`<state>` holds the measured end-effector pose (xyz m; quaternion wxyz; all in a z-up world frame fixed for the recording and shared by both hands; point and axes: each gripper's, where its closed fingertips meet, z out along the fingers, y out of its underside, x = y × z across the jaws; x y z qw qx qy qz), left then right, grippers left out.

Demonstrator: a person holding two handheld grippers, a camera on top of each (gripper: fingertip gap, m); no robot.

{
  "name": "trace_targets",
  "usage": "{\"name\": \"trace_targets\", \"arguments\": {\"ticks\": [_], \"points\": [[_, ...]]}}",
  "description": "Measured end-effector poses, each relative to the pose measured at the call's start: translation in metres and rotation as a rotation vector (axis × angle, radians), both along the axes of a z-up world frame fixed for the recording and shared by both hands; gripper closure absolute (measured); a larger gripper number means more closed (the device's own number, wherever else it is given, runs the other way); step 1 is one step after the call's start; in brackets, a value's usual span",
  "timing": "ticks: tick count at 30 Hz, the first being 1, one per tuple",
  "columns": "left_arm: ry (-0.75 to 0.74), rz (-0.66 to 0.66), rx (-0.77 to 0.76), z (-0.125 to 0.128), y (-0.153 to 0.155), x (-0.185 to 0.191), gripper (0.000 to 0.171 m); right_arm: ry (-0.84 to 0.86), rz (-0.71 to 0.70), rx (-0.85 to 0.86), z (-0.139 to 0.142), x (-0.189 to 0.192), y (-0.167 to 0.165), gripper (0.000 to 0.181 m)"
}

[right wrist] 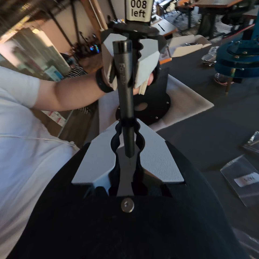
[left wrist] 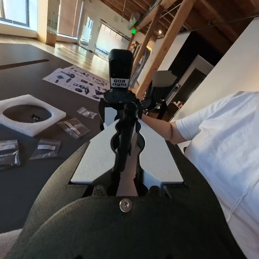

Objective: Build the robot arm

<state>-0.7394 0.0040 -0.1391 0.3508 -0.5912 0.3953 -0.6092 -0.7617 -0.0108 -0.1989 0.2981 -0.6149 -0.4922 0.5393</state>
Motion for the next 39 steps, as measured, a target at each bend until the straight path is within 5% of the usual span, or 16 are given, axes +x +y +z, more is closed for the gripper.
{"name": "trace_targets", "arguments": {"ticks": [5, 8, 12, 15, 17, 19, 23, 26, 29, 32, 33, 37, 39], "points": [[0.056, 0.2, -0.053, 0.014, 0.024, 0.009, 0.157, 0.156, -0.115, -0.006, 0.027, 0.004, 0.017, 0.158], [0.124, 0.396, -0.067, 0.024, 0.034, -0.001, 0.156, 0.196, -0.362, 0.172, 0.052, 0.009, 0.032, 0.131], [0.133, 0.601, -0.1, 0.044, 0.034, -0.023, 0.156, 0.054, -0.593, 0.407, 0.064, -0.009, 0.037, 0.128], [0.183, 0.745, -0.068, 0.052, 0.032, -0.046, 0.157, 0.044, -0.586, 0.425, 0.082, -0.042, 0.036, 0.132], [0.232, 0.85, -0.019, 0.058, 0.032, -0.067, 0.157, -0.015, -0.522, 0.402, 0.084, -0.066, 0.033, 0.162], [0.255, 0.911, -0.003, 0.065, 0.029, -0.088, 0.156, -0.044, -0.451, 0.376, 0.089, -0.087, 0.031, 0.165], [0.17, 0.784, 0.017, 0.094, 0.012, -0.116, 0.152, 0.068, -0.138, 0.12, 0.118, -0.119, 0.007, 0.166], [0.02, 0.52, 0.024, 0.12, -0.007, -0.132, 0.13, 0.187, 0.186, -0.095, 0.145, -0.134, -0.026, 0.167], [-0.09, 0.259, 0.014, 0.131, -0.025, -0.15, 0.127, 0.229, 0.398, -0.22, 0.154, -0.155, -0.044, 0.166], [-0.114, 0.109, -0.003, 0.123, -0.034, -0.169, 0.135, 0.248, 0.46, -0.297, 0.151, -0.187, -0.049, 0.166], [-0.119, 0.083, -0.002, 0.12, -0.035, -0.177, 0.154, 0.241, 0.45, -0.302, 0.147, -0.198, -0.048, 0.167], [-0.15, 0.131, -0.011, 0.116, -0.026, -0.217, 0.16, 0.326, 0.319, -0.312, 0.14, -0.242, -0.033, 0.167], [-0.124, 0.167, 0.014, 0.112, -0.022, -0.238, 0.16, 0.354, 0.262, -0.257, 0.133, -0.254, -0.033, 0.151]]}}
